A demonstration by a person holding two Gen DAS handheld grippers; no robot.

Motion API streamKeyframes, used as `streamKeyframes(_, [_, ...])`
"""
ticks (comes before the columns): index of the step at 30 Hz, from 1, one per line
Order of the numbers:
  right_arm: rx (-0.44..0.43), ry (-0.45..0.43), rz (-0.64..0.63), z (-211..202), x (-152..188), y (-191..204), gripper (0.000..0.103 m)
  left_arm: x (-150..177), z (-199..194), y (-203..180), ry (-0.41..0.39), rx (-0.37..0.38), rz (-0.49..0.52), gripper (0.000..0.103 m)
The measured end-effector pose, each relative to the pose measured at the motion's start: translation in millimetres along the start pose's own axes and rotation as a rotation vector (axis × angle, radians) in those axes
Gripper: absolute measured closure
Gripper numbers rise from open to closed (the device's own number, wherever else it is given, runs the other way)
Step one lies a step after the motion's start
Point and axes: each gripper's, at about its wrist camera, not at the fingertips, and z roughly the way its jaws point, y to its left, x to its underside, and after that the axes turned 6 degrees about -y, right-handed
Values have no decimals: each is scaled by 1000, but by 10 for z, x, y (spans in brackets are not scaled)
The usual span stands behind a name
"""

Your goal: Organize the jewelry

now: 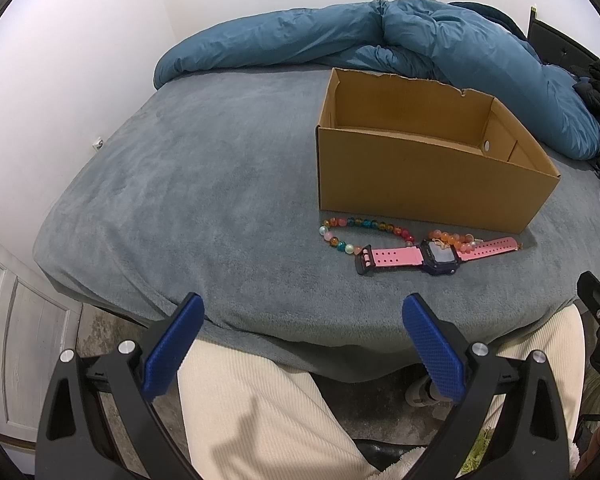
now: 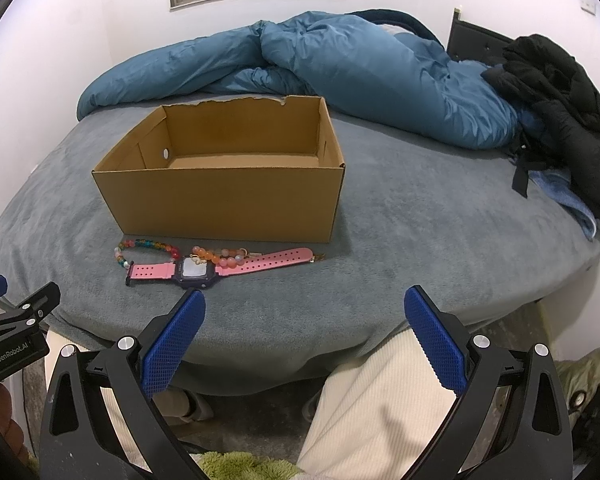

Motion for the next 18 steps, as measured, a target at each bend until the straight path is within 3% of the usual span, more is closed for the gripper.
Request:
streamKeyframes(12, [4, 11, 1, 63, 36, -15, 8, 36, 138, -55, 33, 24, 27, 6])
streamKeyframes(18, [8, -2, 12, 187, 8, -89, 8, 19, 291, -124, 45, 75, 48, 6])
